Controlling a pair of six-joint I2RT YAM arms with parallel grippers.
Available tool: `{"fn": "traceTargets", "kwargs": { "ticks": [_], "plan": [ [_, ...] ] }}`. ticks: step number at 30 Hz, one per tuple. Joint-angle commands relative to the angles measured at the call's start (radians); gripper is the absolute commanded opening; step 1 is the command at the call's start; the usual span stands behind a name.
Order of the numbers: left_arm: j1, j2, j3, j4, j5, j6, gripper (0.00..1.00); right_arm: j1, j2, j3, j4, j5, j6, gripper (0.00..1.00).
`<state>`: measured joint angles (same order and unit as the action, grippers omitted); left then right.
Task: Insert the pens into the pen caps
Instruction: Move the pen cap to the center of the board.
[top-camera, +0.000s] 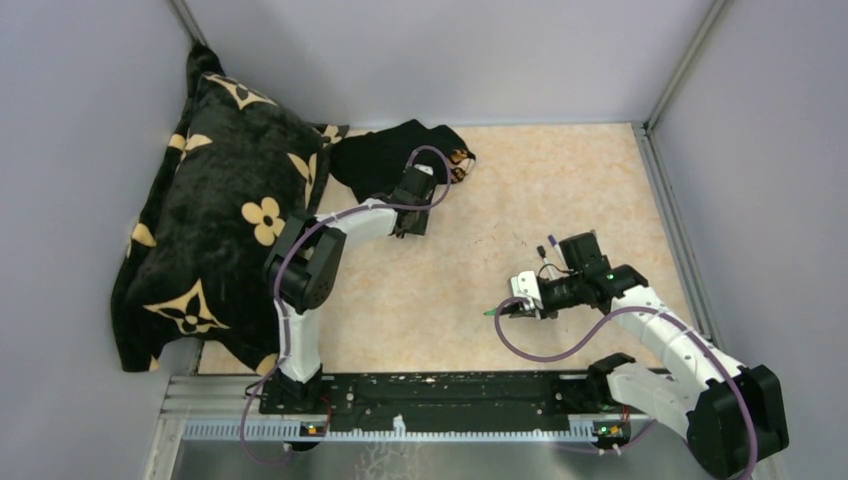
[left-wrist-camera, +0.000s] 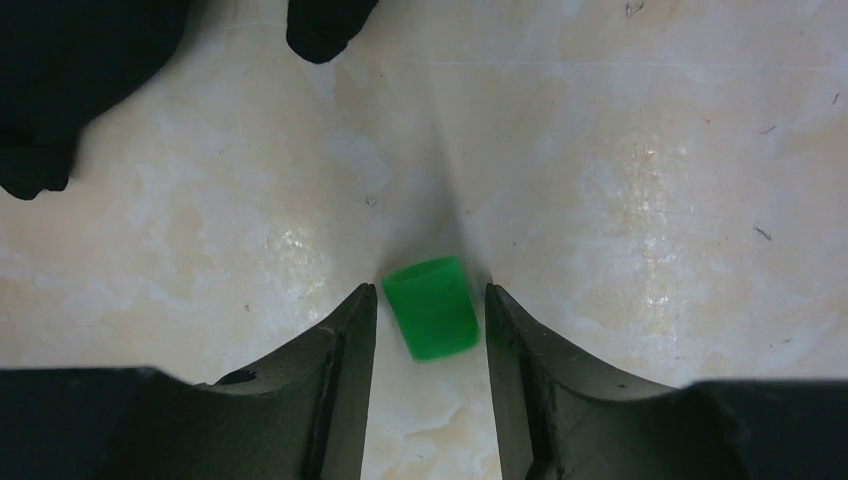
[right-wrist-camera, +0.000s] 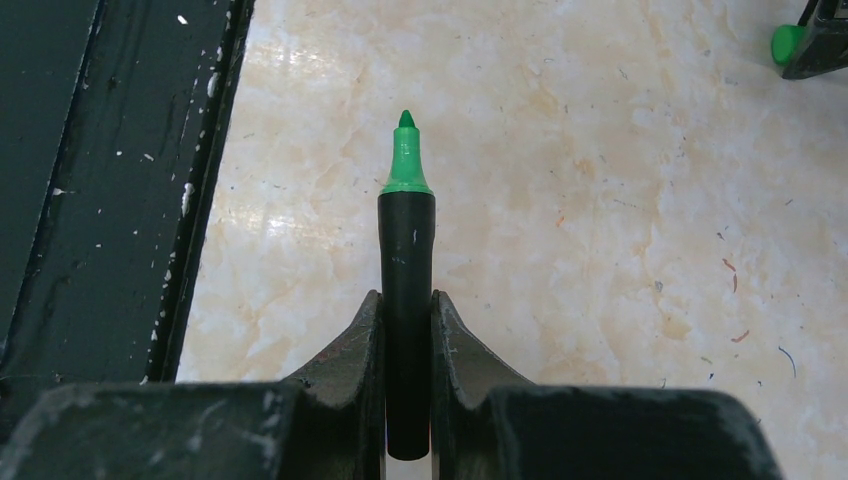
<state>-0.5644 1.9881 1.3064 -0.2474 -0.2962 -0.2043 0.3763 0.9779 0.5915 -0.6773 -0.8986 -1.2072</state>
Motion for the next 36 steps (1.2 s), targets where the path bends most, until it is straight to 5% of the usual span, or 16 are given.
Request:
{"fn": "traceTargets", "kwargs": {
  "ticks": [1,9,15,20,26,36],
  "plan": [
    [0.008,0.035,0.032,-0.046,0.021,0.043,0.48,-0.011,-0.015,0.042,0.013,-0.024,0.003,0.0],
    [0.007,0.015,0.006,-0.06,0.23,0.176,0.18,-0.013,-0.017,0.045,0.01,-0.025,0.003,0.0],
    [-0.047,-0.121,-0.195,0.087,0.585,0.326,0.17,-0.021,-0.024,0.048,0.007,-0.022,0.004,0.0],
    [-0.166,-0.192,-0.318,0.119,0.649,0.401,0.17,-0.023,-0.024,0.049,0.005,-0.019,0.003,0.0],
    [-0.268,-0.226,-0.381,0.113,0.595,0.409,0.3,-0.024,-0.021,0.051,0.005,-0.017,0.005,0.0],
    [-0.272,-0.444,-0.384,0.113,0.485,0.238,0.62,-0.037,-0.02,0.056,0.001,-0.016,0.008,0.0]
  ]
}}
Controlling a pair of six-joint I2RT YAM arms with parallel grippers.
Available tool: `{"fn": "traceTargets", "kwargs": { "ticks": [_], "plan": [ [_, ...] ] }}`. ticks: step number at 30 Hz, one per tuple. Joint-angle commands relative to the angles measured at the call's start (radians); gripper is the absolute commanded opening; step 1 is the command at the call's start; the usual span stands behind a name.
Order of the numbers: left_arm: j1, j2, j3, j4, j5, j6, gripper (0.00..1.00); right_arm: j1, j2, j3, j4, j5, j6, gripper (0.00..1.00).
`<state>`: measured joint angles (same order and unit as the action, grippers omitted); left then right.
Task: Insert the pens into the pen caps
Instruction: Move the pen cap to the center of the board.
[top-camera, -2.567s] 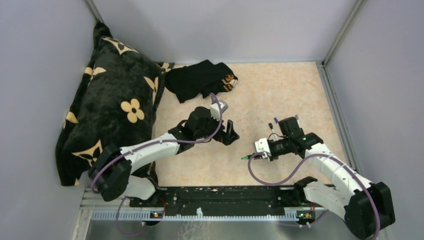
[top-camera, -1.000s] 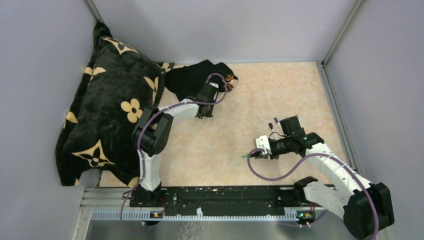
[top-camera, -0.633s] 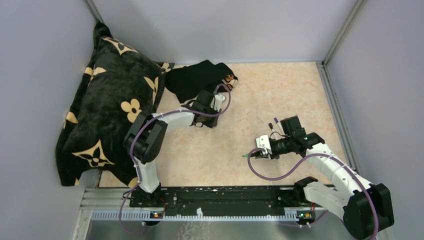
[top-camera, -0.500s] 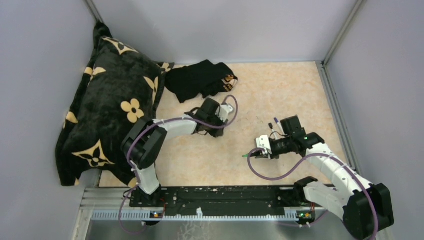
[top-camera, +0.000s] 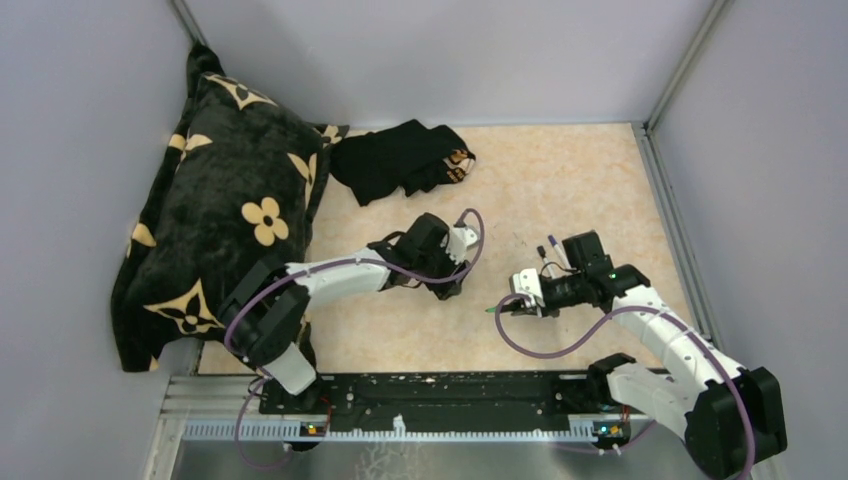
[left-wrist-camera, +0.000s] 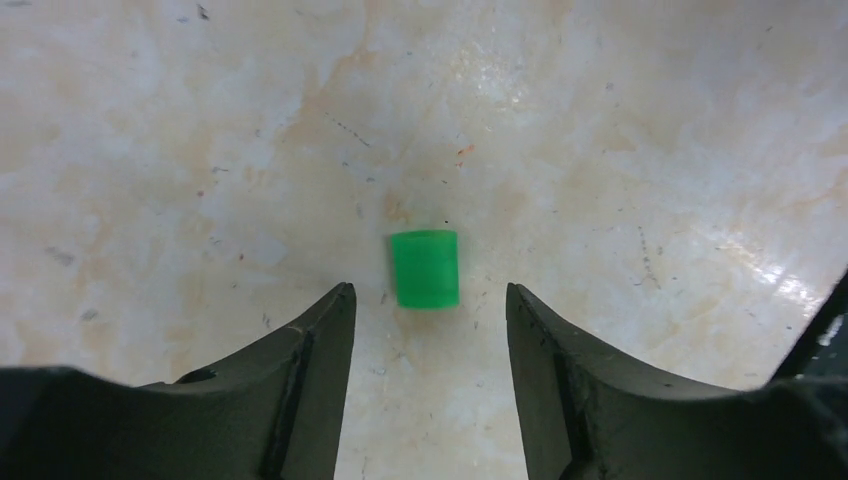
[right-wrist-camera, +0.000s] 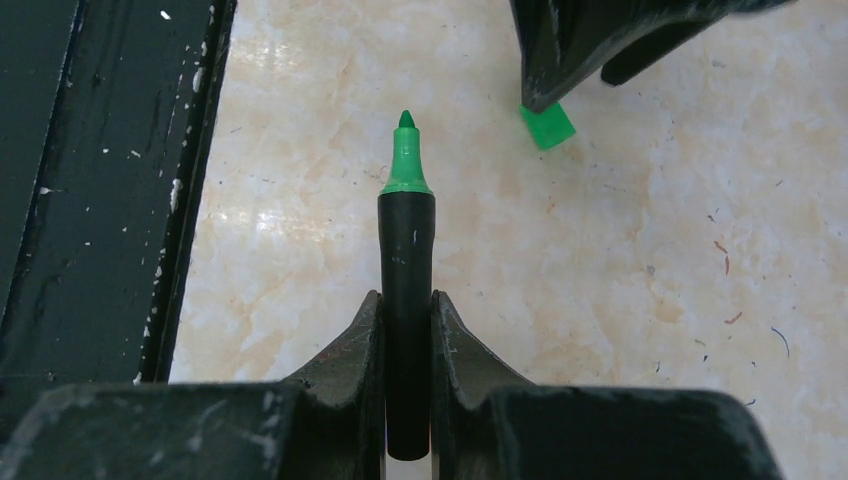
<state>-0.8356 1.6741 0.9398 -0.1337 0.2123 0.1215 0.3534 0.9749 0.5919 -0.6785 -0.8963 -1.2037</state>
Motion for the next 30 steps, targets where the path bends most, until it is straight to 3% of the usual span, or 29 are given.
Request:
{"fn": "traceTargets", "kwargs": {
  "ticks": [1,4,11,16,30],
  "plan": [
    [-0.001,-0.159,-0.03,0.004,-0.024,-0.102,0.62,-0.015,-0.016,0.056,0.001,-0.018,0.005,0.0],
    [-0.001,-0.237,-0.078,0.023,0.004,-0.167,0.56,-0.018,-0.016,0.058,0.0,-0.016,0.006,0.0],
    [-0.002,-0.346,-0.263,0.207,0.187,-0.462,0.28,-0.025,-0.019,0.06,-0.003,-0.016,0.006,0.0],
    [-0.003,-0.325,-0.349,0.305,0.164,-0.619,0.17,-0.027,-0.019,0.06,-0.003,-0.018,0.007,0.0],
    [-0.003,-0.09,-0.263,0.295,0.07,-0.693,0.14,-0.033,-0.025,0.06,-0.006,-0.025,0.006,0.0]
  ]
}}
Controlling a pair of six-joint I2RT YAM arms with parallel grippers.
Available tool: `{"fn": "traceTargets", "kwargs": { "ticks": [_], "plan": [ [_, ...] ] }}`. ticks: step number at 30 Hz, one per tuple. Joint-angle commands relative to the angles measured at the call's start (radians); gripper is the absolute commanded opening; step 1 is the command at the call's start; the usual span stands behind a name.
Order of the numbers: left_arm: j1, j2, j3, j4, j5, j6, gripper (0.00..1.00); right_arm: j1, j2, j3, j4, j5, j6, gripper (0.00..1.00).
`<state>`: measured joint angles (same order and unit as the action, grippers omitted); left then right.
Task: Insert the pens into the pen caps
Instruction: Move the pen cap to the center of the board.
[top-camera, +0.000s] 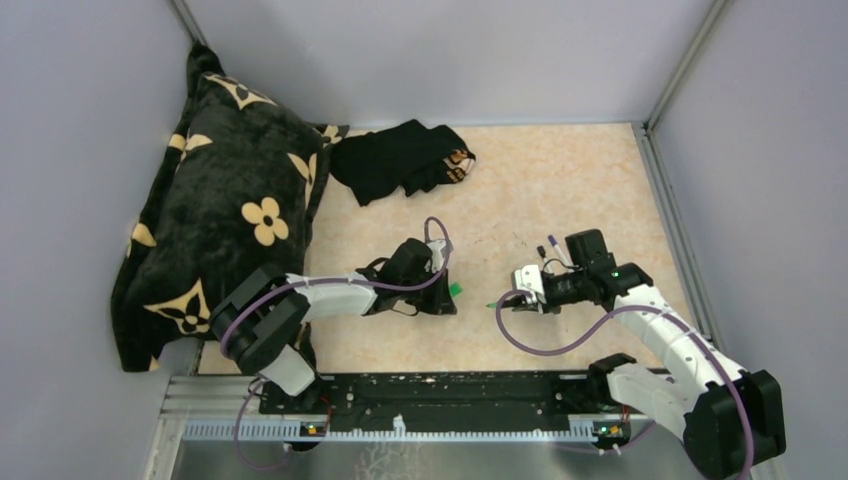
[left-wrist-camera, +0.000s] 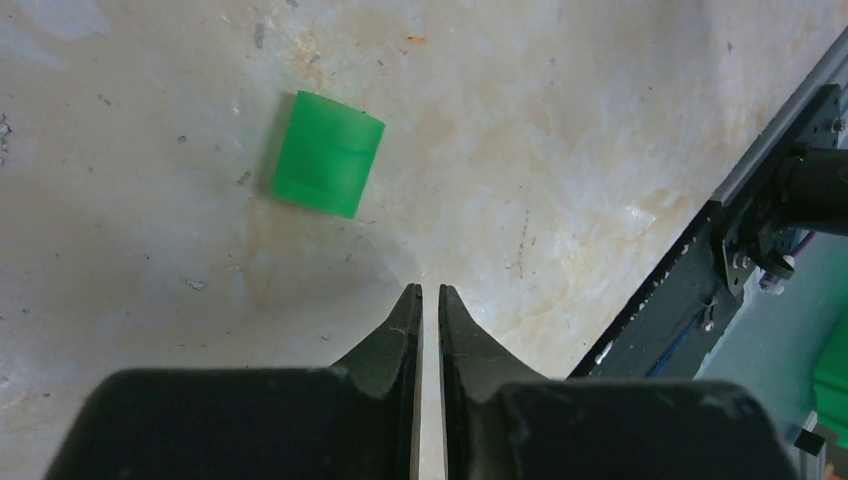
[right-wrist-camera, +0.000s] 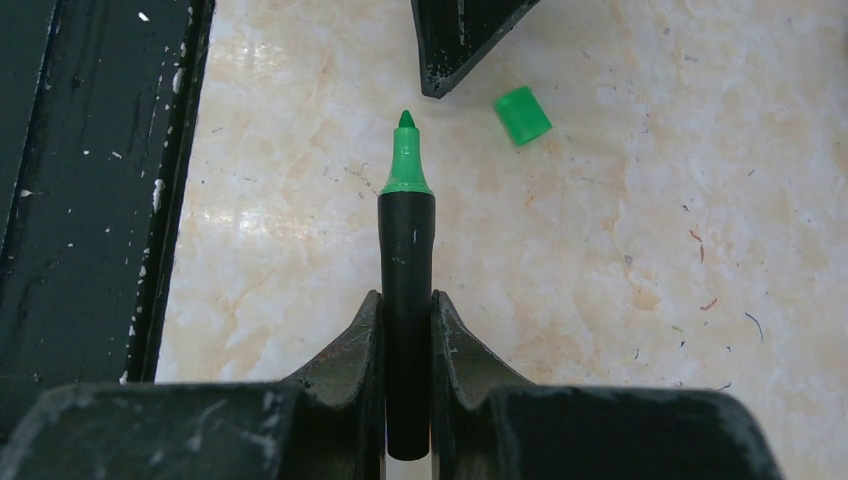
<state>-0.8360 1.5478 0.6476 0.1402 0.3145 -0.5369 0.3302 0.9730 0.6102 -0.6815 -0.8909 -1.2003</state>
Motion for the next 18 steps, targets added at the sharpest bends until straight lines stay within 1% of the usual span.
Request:
{"fn": "traceTargets", "kwargs": {
  "ticks": [1,9,18],
  "plan": [
    [-0.003,0.044,0.032,0.021,-0.042,-0.037,0.14,-0.01,-0.022,0.042,-0.003,-0.031,0.003,0.0],
    [0.017,0.107,0.089,-0.032,-0.141,-0.023,0.16,-0.01,-0.024,0.042,-0.004,-0.031,0.002,0.0],
    [0.106,0.153,0.138,-0.038,-0.138,0.017,0.19,-0.012,-0.026,0.043,-0.006,-0.029,0.001,0.0]
  ]
}}
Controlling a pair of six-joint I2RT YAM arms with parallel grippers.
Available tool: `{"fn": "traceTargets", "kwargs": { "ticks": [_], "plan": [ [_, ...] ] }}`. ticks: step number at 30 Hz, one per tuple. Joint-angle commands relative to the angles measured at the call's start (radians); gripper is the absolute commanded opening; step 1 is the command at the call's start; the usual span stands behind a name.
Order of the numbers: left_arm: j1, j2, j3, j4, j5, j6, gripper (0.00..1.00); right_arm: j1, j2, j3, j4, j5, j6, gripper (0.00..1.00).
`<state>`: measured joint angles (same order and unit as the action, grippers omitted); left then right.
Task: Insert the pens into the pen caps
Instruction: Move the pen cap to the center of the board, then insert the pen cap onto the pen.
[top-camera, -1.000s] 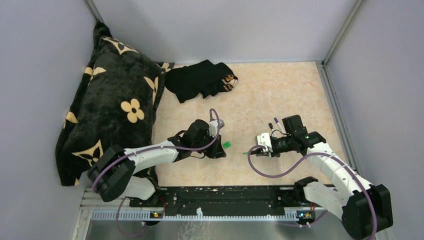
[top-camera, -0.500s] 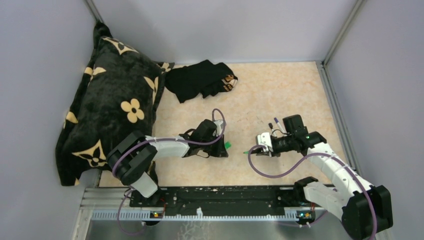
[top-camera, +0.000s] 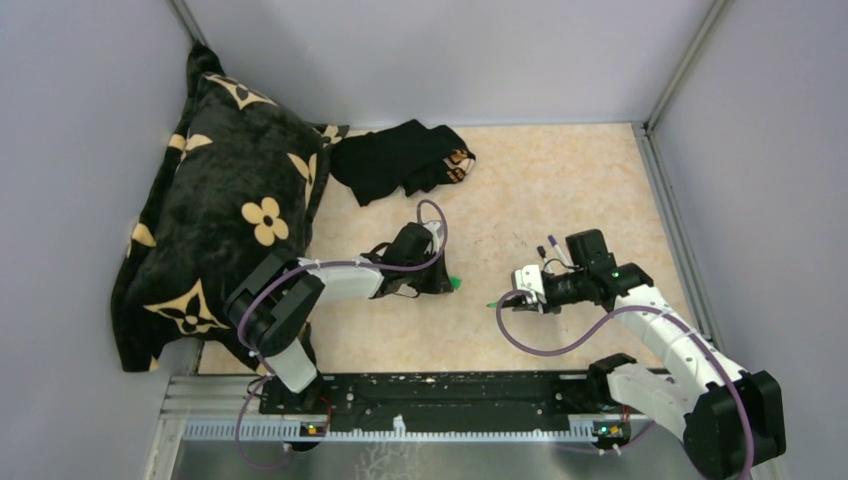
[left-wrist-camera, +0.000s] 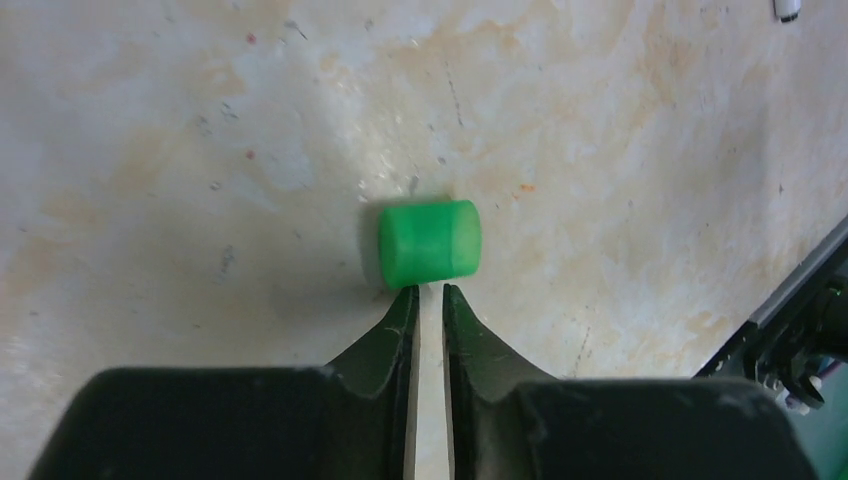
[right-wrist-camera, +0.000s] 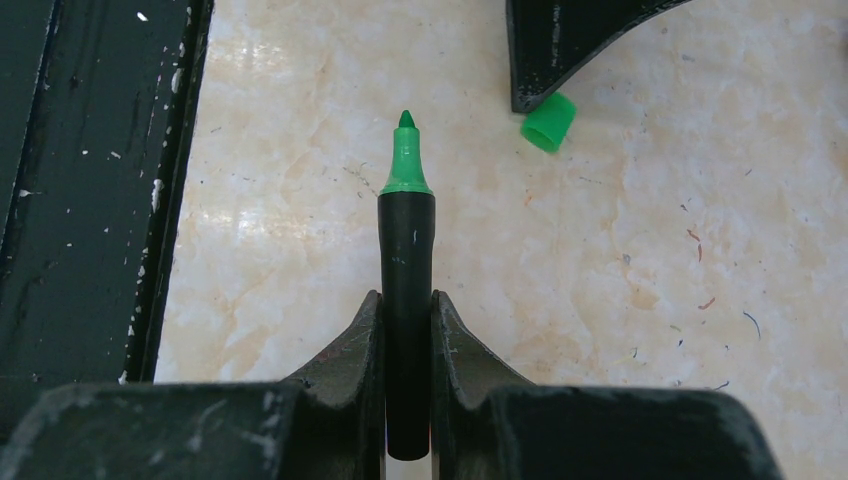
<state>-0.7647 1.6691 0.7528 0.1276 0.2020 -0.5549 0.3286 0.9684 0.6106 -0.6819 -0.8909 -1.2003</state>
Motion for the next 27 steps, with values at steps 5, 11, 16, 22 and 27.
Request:
{"fn": "traceTargets", "kwargs": {
  "ticks": [5,11,16,22,27],
  "plan": [
    [0.07,0.05,0.079,-0.035,0.021,0.068,0.23,-0.012,-0.023,0.043,-0.006,-0.031,0.001,0.0],
    [0.073,-0.073,0.038,-0.041,0.017,0.084,0.27,-0.017,-0.027,0.043,-0.006,-0.035,0.002,0.0],
    [0.073,-0.264,0.0,-0.077,-0.033,0.093,0.43,-0.017,-0.027,0.043,-0.006,-0.039,0.003,0.0],
    [0.083,-0.404,-0.094,0.071,-0.098,-0.066,0.94,-0.017,-0.034,0.043,-0.006,-0.04,0.007,0.0],
    [0.106,-0.375,-0.107,0.083,-0.072,-0.229,0.99,-0.017,-0.036,0.043,-0.005,-0.046,0.01,0.0]
  ]
}}
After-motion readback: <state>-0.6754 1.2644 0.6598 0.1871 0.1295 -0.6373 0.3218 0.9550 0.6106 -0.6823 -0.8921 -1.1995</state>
